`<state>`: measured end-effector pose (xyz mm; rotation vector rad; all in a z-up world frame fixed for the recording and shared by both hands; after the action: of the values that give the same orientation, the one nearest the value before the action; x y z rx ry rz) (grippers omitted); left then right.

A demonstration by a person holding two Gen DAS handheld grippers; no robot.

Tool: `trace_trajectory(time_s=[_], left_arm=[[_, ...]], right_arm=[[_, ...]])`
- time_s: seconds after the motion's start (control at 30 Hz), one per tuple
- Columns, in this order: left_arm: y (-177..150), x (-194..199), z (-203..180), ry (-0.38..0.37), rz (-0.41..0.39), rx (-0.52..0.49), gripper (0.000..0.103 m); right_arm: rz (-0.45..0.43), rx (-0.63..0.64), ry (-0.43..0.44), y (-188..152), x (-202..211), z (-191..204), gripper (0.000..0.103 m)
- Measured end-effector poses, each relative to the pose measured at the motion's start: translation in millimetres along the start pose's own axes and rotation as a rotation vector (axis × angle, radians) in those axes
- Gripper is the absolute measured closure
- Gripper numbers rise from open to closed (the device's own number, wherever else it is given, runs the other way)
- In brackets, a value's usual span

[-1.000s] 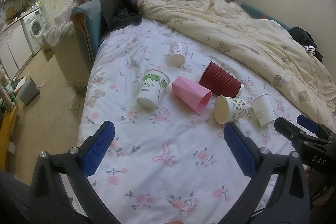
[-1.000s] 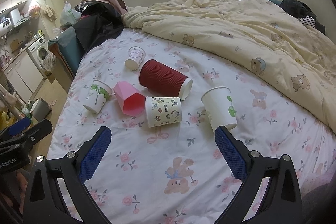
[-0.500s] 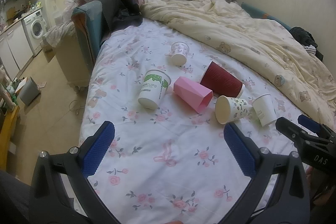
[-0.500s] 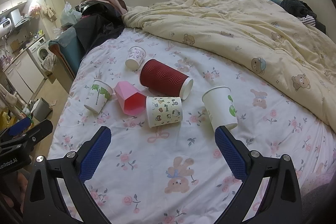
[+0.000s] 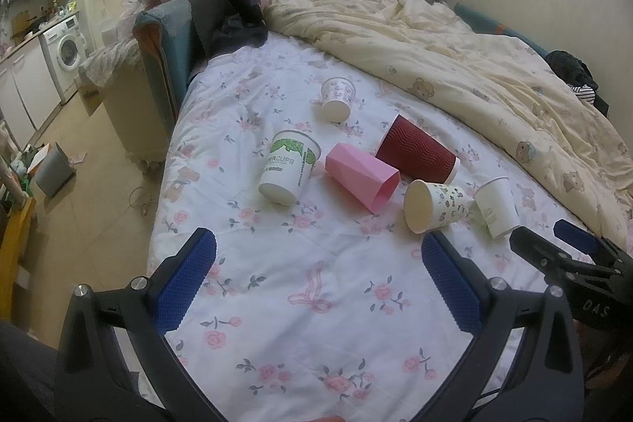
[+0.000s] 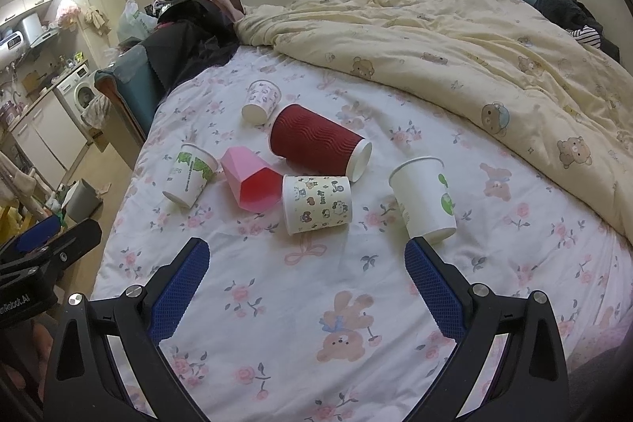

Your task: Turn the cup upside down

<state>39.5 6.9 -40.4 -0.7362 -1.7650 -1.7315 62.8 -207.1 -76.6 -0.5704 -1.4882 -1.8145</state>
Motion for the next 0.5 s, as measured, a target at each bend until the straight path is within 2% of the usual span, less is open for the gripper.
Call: trace_trajectory(time_s=[0.23,0.5], left_arm=[[18.9,-12.5,3.2,0.016,0.035,0.004,0.000],[49.7,-43.3,14.0,0.048,0.063,0.013,0.000]], right_arm=[[0.077,0.001,0.048,22.6,-16.6,-3.0,0.002],[0.187,0.064,0.057,72.5,-70.8,-7.2,0.002]])
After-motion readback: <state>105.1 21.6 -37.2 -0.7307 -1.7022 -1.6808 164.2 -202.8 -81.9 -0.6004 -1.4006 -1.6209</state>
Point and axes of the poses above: each gripper's, at about its wrist camera, not at the fingertips, and x roughly against the way its jaws point, z to its left, y to its top, the point moved 6 cm from there along -x, roughly the way its jaws point, and after that the axes turned 4 degrees about -x, right-handed, at the moved point
